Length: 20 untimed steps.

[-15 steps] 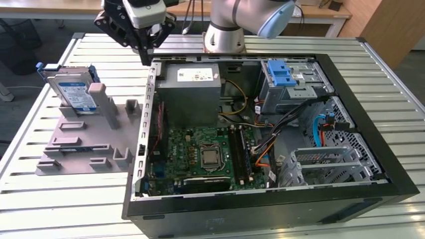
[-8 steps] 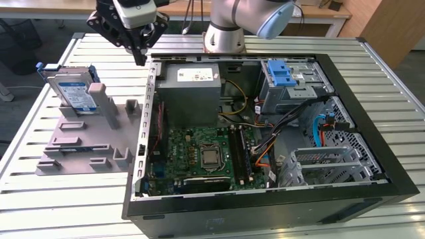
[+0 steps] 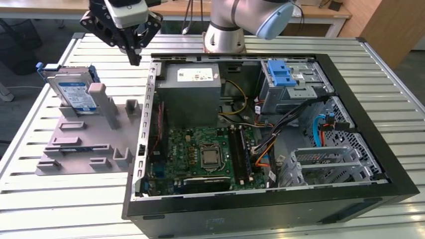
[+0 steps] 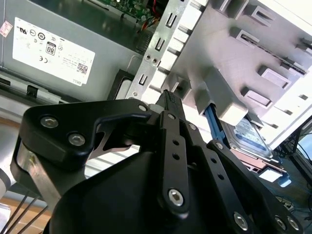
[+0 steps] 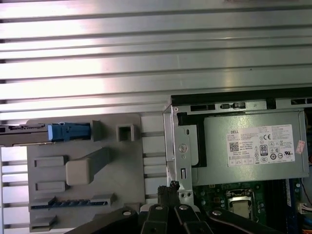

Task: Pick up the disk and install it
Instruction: 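Reach for the disk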

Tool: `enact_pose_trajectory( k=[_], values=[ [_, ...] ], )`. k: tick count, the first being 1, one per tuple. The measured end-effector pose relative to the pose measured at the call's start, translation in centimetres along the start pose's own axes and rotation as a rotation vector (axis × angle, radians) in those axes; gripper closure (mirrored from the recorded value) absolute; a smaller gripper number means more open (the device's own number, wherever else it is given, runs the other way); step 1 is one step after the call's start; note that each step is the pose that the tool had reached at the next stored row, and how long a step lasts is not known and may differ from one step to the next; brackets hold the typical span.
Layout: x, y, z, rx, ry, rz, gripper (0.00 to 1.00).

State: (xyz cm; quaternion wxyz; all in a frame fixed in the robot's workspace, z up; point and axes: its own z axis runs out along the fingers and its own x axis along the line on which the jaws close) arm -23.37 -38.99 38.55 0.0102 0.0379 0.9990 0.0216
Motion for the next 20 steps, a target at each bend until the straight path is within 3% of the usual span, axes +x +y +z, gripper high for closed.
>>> enact_pose_trajectory(
  k=[8,14,20],
  values=[
    [0.07,-0.01,-0.01,0.0004,0.0015,0.0,0.89],
    [1.36,-0.05,-0.02,0.0003,0.0016,0.0,0.89],
    [3.1,0.03,0.0,0.0003,0.0016,0.0,0.89]
  ],
)
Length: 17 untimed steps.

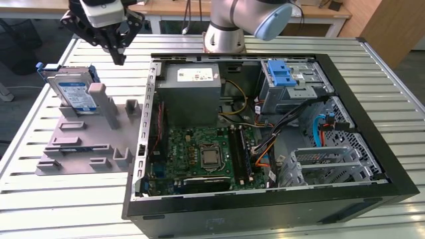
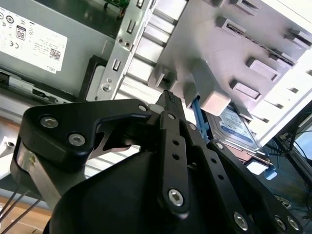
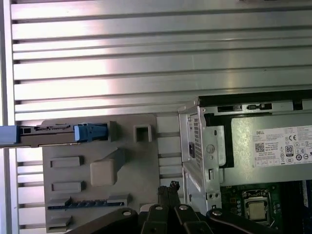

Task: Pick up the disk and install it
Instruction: 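Reach for the disk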

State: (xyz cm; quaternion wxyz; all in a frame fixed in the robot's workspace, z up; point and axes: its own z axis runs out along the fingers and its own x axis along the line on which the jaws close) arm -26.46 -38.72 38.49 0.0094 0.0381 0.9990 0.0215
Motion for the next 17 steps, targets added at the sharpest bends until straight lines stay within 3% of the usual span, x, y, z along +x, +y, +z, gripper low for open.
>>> enact_pose_trajectory(
  k=[17],
  values=[
    [3.95,0.18,0.16,0.0,0.0004,0.0,0.89]
  ],
)
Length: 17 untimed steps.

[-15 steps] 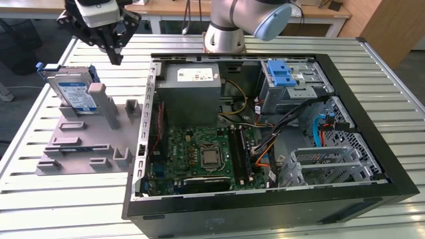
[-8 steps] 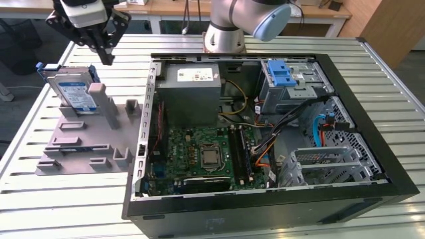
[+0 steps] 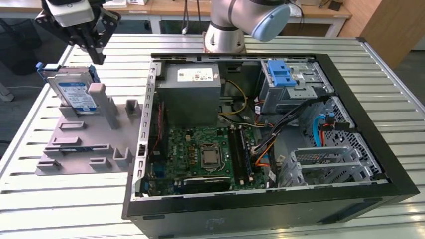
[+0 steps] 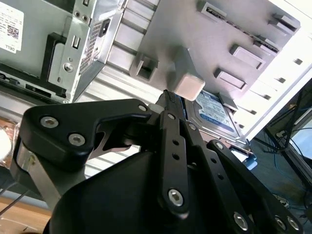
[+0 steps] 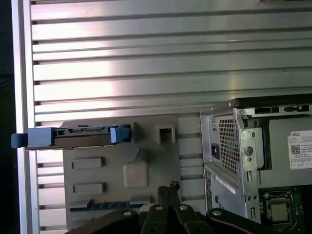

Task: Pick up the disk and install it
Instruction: 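Reach for the disk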

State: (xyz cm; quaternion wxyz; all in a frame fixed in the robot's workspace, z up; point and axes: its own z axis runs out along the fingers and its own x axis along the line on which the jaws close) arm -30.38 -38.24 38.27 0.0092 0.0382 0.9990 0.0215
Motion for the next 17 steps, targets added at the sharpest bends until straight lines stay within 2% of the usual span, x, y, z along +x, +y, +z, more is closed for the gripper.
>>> enact_pose_trajectory(
  k=[4,11,17],
  values=[
    [0.76,0.18,0.04,0.0,0.0003,0.0,0.89],
    [0.91,0.31,0.06,0.0,0.0003,-0.002,0.89],
    [1.77,0.93,0.14,0.0007,0.001,-0.015,0.89]
  ],
)
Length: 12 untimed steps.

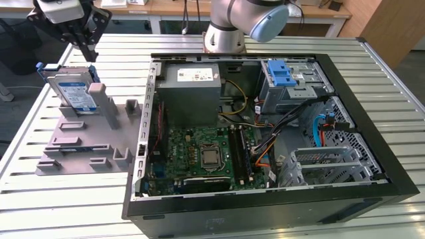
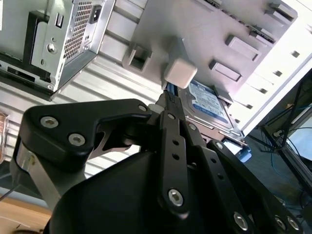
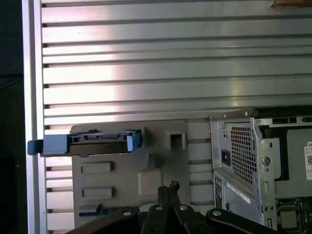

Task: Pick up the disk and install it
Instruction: 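Reach for the disk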

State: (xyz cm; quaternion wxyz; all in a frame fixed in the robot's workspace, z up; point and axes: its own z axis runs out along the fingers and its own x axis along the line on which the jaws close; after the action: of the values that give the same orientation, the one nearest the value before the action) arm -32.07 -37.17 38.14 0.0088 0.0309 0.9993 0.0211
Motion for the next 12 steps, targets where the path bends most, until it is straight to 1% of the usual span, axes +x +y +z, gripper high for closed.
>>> enact_pose_trajectory(
  k=[2,5,12],
  values=[
    [0.62,0.17,0.07,0.0023,-0.0002,-0.001,0.89],
    [1.56,0.3,0.14,0.0086,-0.0004,-0.002,0.89],
    [2.83,0.53,0.51,0.021,-0.0004,-0.003,0.89]
  ],
)
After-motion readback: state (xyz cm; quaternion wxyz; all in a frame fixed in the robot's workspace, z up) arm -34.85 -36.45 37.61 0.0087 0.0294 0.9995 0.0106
